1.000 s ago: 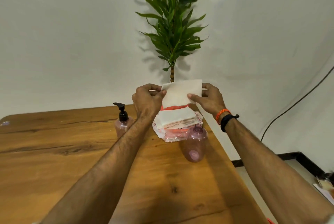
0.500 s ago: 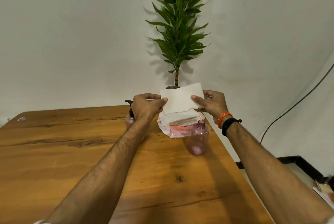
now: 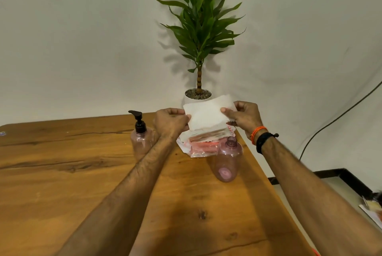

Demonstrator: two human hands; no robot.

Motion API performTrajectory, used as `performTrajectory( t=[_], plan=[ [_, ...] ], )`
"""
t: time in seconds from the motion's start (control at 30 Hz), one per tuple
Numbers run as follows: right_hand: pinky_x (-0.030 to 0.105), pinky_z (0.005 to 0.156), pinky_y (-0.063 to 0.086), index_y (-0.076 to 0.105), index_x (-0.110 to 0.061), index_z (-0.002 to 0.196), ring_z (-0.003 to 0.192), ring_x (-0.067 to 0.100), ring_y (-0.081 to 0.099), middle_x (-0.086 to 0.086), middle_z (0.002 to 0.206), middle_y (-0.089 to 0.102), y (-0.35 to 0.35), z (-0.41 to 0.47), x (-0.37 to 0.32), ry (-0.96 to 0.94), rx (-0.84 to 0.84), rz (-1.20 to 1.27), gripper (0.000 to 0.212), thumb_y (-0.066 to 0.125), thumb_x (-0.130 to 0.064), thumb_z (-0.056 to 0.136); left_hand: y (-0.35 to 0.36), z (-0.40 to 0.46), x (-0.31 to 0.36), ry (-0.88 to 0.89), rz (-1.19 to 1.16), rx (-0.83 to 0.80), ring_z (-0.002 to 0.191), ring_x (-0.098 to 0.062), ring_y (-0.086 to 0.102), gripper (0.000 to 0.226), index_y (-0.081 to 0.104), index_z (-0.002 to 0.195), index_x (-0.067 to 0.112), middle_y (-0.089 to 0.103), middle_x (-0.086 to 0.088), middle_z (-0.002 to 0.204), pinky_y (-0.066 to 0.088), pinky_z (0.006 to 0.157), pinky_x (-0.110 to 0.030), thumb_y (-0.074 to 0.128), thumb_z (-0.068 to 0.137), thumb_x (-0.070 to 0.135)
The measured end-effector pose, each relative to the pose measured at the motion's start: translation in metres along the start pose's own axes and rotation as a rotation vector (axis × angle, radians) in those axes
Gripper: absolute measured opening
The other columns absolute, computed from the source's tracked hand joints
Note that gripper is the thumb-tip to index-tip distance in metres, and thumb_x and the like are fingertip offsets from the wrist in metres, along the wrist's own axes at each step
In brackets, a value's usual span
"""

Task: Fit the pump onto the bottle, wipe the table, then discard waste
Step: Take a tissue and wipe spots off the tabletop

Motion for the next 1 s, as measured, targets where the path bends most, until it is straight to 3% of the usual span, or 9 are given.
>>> performTrajectory(
  t=[0.17,0.3,0.37,0.63,0.73,0.8,0.87,1.0],
  plan=[
    [0.025,0.053,0.056,0.071,-0.005,0.092,0.081,0.024,0.072,0.011,0.093,0.073,0.0,0.013,0.026,0.092,-0.021,0.076,0.021,0.081,-0.014,0.076,0.012,0.02,-0.022,-0.055,-0.012,0.02,0.073,-0.021,0.073,0.011,0.07,0.079,0.009,0.074,-0.01,0.086,0.062,0.073,-0.04,0.079,0.074,0.003],
    [0.022,0.052,0.056,0.068,-0.001,0.095,0.066,0.017,0.07,0.011,0.087,0.07,0.004,0.019,0.035,0.143,-0.006,0.131,0.021,0.077,-0.013,0.081,0.017,0.03,-0.034,-0.117,-0.147,-0.034,0.072,-0.023,0.072,0.019,0.067,0.089,0.006,0.073,-0.015,0.093,0.059,0.054,-0.027,0.079,0.075,0.001],
    [0.023,0.052,0.057,0.068,-0.002,0.089,0.064,0.016,0.069,0.011,0.087,0.069,0.005,0.021,0.037,0.15,0.007,0.129,0.016,0.076,-0.014,0.082,0.018,0.033,-0.037,-0.129,-0.191,-0.051,0.073,-0.021,0.072,0.018,0.066,0.088,0.007,0.073,-0.014,0.092,0.057,0.051,-0.024,0.079,0.077,0.002],
    [0.027,0.054,0.058,0.068,-0.009,0.081,0.085,0.029,0.071,0.013,0.101,0.069,0.006,0.028,0.049,0.176,0.123,0.074,0.011,0.078,-0.014,0.08,0.02,0.044,-0.057,-0.226,-0.222,-0.016,0.075,-0.023,0.07,0.006,0.066,0.091,0.001,0.071,-0.017,0.093,0.058,0.053,-0.024,0.065,0.087,-0.003],
    [0.03,0.056,0.059,0.068,-0.016,0.074,0.08,0.024,0.07,0.009,0.094,0.071,-0.001,0.031,0.057,0.192,0.179,0.052,0.013,0.08,-0.015,0.078,0.021,0.05,-0.065,-0.248,-0.152,0.014,0.081,-0.027,0.072,0.006,0.068,0.092,0.0,0.072,-0.018,0.096,0.06,0.063,-0.03,0.066,0.087,-0.002],
    [0.026,0.05,0.056,0.068,-0.021,0.069,0.073,0.018,0.069,0.003,0.087,0.071,-0.008,0.032,0.059,0.193,0.242,0.016,0.016,0.081,-0.017,0.077,0.019,0.053,-0.069,-0.24,-0.043,0.06,0.073,-0.025,0.071,0.005,0.069,0.081,0.007,0.073,-0.016,0.093,0.061,0.061,-0.031,0.07,0.085,0.003],
    [0.022,0.045,0.053,0.067,-0.023,0.067,0.066,0.016,0.068,-0.002,0.082,0.069,-0.016,0.034,0.062,0.192,0.294,-0.007,0.017,0.082,-0.018,0.076,0.016,0.056,-0.068,-0.203,0.12,0.121,0.079,-0.025,0.072,0.012,0.067,0.075,0.016,0.074,-0.012,0.095,0.062,0.072,-0.036,0.071,0.082,0.007],
    [0.023,0.047,0.055,0.068,-0.02,0.074,0.049,0.016,0.069,-0.001,0.081,0.07,-0.024,0.036,0.068,0.208,0.323,0.004,0.013,0.081,-0.016,0.077,0.02,0.053,-0.063,-0.177,0.313,0.106,0.099,-0.027,0.067,0.028,0.07,0.102,0.013,0.068,-0.011,0.116,0.06,0.078,-0.036,0.071,0.077,0.002]
  ],
)
Point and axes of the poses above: each hand's wrist, its own z-axis towards the middle knuckle, its own y-axis out of the palm, x = y × z, the point moved 7 cm from there along z, towards the middle knuckle
